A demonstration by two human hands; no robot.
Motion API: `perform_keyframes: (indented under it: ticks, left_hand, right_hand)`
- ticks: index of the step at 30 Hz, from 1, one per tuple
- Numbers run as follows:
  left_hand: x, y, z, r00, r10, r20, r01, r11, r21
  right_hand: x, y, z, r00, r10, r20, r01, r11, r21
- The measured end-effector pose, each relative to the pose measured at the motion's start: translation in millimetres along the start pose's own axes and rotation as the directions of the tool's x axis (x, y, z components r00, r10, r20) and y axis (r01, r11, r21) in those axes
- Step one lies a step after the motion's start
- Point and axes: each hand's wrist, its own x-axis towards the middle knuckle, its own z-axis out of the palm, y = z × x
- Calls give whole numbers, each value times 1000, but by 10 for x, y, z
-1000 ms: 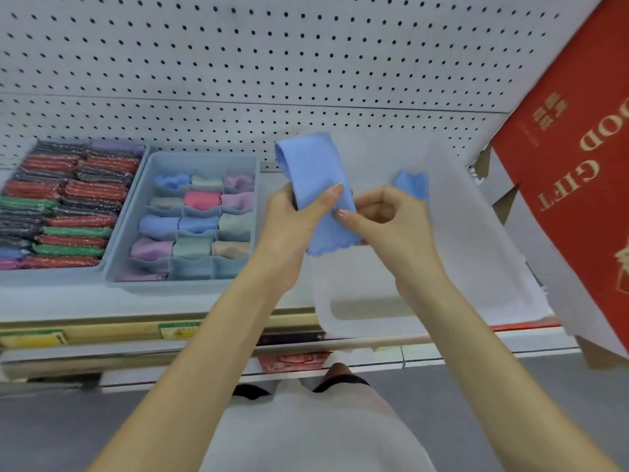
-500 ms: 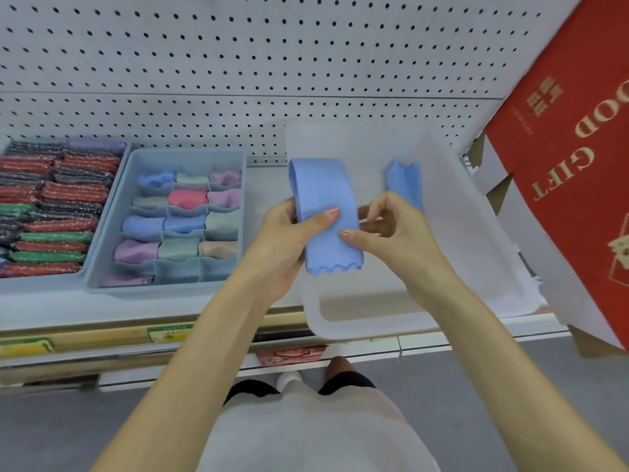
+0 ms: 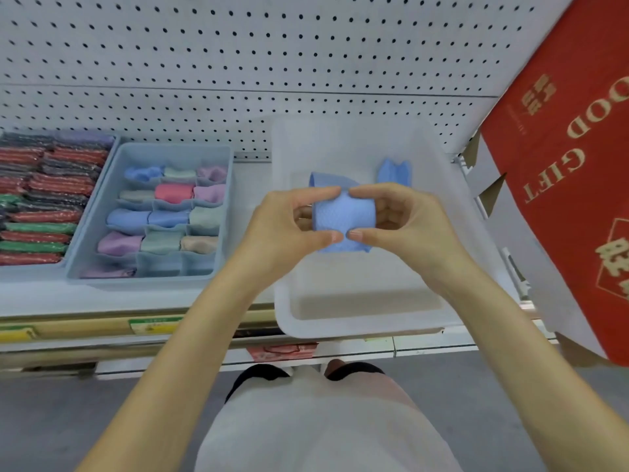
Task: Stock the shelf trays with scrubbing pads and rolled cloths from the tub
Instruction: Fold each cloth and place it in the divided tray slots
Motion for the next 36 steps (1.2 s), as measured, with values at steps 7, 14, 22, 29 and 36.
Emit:
perform_keyframes:
  ticks: [7,14,22,29,36]
  left_hand:
    - [38,174,118,993,62,97,-103,852,513]
    - [-81,245,475,986,-70,150,81,994,-70]
    - [-252,211,832,996,-90,28,94,947,-306]
    - [-415,205,738,947,-308,90,312,818,-484]
    - [-562,67,346,948,-316,-30,266,842,-469]
  right_hand:
    - [63,36,-293,988,-61,144,111,924,-367]
    - [-35,53,-523,963,56,265,-78,994,73]
    - [-68,156,-738,964,-51,262,19,992,123]
    - [-47,255,-593,881,-334,335,288,941,178]
    - [43,186,-282,849,-197,490,97,970,222]
